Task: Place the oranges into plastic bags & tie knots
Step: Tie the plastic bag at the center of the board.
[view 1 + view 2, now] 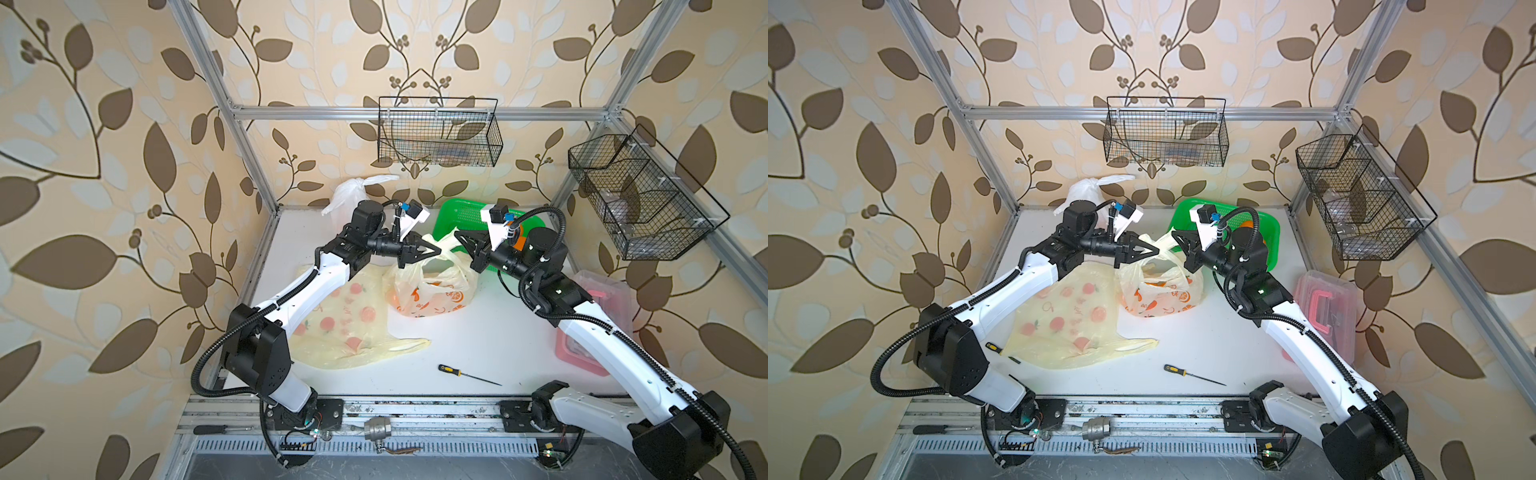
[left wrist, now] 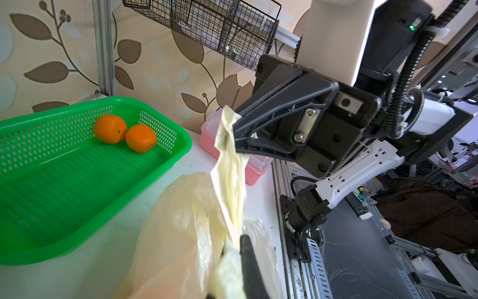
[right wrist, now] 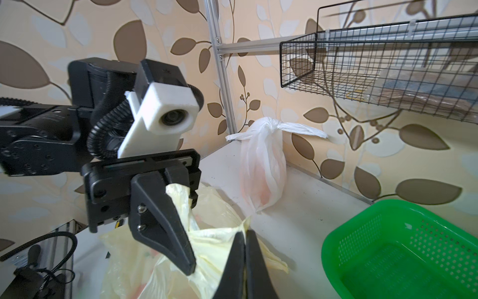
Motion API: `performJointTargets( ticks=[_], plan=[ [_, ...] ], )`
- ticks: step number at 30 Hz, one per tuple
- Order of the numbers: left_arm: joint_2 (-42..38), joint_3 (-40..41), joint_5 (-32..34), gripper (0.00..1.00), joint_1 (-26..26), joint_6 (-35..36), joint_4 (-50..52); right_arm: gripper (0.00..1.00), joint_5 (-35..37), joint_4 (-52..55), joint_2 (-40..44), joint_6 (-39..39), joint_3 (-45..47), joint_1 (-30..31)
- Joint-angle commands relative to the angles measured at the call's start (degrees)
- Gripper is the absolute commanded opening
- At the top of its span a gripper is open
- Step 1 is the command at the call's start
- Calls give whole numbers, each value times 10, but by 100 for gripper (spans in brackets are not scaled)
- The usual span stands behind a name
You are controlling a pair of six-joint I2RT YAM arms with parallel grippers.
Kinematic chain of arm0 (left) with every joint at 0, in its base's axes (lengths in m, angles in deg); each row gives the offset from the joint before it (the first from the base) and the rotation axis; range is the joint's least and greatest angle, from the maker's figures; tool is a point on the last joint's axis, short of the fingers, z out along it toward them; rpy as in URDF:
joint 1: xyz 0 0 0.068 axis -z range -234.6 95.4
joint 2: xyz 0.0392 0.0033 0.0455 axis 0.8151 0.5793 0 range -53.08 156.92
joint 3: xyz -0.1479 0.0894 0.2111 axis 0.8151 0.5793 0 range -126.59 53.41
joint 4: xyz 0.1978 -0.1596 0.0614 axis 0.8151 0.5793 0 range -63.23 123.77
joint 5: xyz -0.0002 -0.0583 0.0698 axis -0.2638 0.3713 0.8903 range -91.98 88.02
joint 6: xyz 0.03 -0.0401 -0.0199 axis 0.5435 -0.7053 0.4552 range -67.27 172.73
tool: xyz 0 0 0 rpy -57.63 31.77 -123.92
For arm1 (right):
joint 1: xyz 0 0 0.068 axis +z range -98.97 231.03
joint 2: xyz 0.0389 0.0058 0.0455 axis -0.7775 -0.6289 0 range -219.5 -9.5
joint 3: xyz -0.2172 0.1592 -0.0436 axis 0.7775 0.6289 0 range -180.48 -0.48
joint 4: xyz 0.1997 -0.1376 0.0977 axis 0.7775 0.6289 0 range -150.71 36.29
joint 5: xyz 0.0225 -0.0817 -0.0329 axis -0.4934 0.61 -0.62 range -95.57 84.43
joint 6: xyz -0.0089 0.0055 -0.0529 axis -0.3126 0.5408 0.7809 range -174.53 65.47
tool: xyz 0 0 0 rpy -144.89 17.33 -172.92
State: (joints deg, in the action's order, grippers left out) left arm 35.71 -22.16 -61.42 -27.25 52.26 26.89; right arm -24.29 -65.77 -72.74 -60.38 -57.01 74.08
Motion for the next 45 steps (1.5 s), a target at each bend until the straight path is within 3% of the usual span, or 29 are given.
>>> performJointTargets(
  ticks=[1,6,11,14,19,29,45],
  plan=[
    [-12,-7,26,0,-6,-10,6,39,102,23,28,49,11,-4],
    [-14,-3,64,0,-6,-65,-3,77,117,14,81,202,54,31],
    [-14,-1,71,0,-6,-130,-42,88,163,85,73,366,33,107],
    [-12,-2,69,0,-6,-151,-56,89,224,83,53,447,28,156],
    [-11,-3,60,0,-6,-156,-58,83,268,50,15,505,13,175],
    [-7,-13,42,0,-6,-151,-44,75,283,27,-10,559,-3,177],
    [-7,-13,3,0,-6,-134,-35,65,288,-11,-82,567,-34,177]
  ],
)
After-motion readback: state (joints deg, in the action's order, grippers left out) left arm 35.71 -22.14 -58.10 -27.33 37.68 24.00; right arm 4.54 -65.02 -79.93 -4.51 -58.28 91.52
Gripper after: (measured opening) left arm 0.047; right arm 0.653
